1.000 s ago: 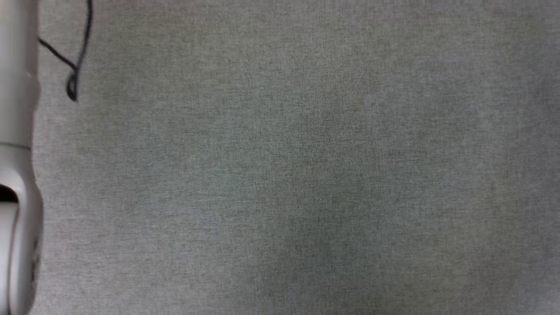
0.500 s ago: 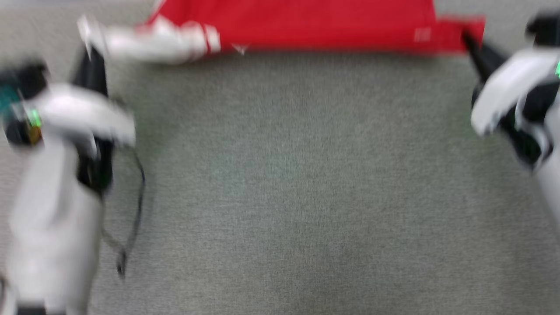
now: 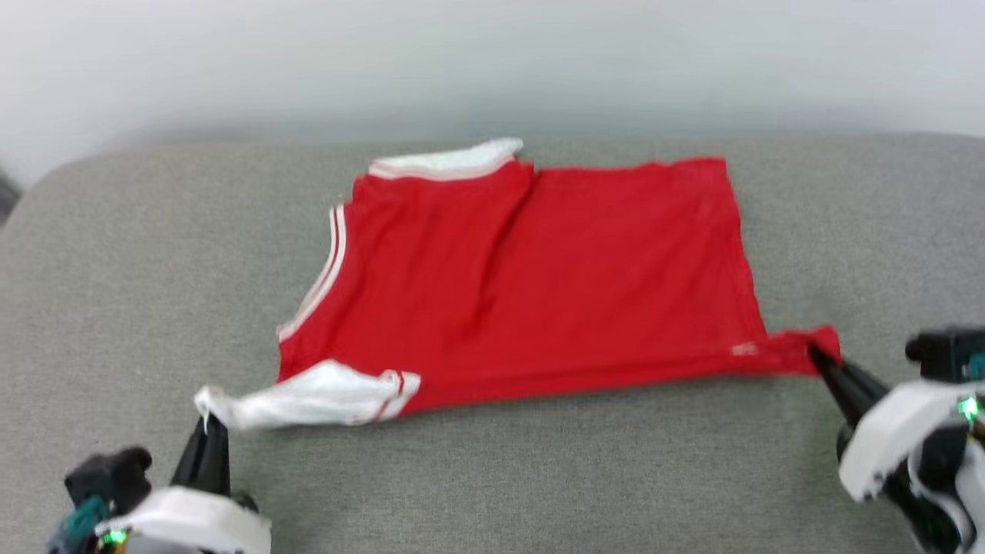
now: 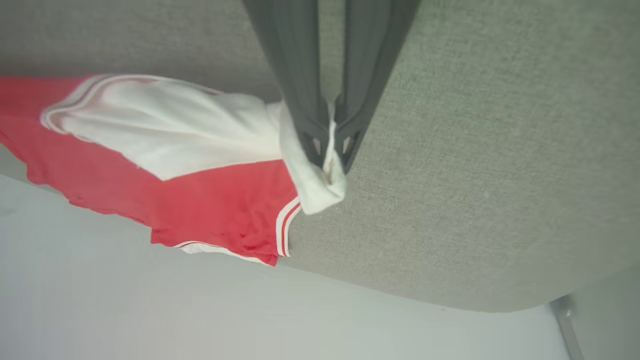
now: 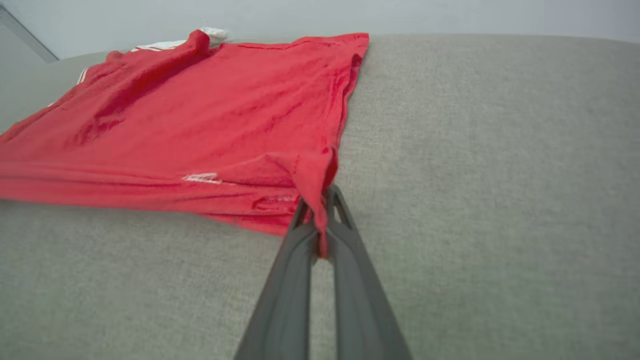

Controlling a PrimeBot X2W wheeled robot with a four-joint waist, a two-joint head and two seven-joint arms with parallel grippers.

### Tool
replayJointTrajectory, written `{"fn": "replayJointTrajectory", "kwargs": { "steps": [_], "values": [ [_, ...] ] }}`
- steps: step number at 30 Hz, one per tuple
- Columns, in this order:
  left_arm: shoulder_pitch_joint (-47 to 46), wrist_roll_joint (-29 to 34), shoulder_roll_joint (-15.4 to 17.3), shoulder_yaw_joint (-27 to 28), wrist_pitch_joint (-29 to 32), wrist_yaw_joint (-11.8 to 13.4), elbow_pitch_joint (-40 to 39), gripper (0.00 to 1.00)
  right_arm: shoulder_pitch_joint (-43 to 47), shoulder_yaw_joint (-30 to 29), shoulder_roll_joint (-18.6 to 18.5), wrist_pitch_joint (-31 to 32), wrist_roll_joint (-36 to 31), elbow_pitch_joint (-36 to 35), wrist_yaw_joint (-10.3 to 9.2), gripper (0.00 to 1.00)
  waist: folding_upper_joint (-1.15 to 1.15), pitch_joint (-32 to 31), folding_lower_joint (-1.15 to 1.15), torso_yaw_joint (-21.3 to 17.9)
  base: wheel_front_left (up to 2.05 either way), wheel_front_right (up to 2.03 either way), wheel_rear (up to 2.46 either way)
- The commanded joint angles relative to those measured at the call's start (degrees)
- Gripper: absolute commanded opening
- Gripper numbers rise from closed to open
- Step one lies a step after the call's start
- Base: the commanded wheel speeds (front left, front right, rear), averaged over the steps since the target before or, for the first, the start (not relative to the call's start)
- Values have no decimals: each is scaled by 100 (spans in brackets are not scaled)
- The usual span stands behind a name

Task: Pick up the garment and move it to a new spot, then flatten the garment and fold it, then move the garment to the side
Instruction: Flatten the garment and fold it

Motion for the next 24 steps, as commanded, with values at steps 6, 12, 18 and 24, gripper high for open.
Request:
{"fn": "replayJointTrajectory", "kwargs": {
  "steps": [6, 12, 18, 24],
  "values": [
    [1296, -171, 121, 177, 521, 495, -1312, 0, 1694, -1080, 203, 597, -500, -1194, -30, 0, 0, -412, 1, 44, 0, 0, 0],
    [2004, -231, 177, 198, 974, 825, -2327, 0, 2976, -2014, 879, 1611, -1030, -2682, -24, 0, 0, -455, 1, 42, 0, 0, 0],
    [1644, -306, 135, 74, 1221, 835, -2715, 0, 2960, -2448, 1442, 2439, -1380, -3527, -21, 0, 0, -198, 1, -6, 0, 0, 0],
    [704, -238, 83, -122, 1237, 672, -2370, 0, 2190, -2430, 1470, 2578, -1554, -3385, -20, 0, 0, 195, 1, 2, 0, 0, 0]
  ]
}}
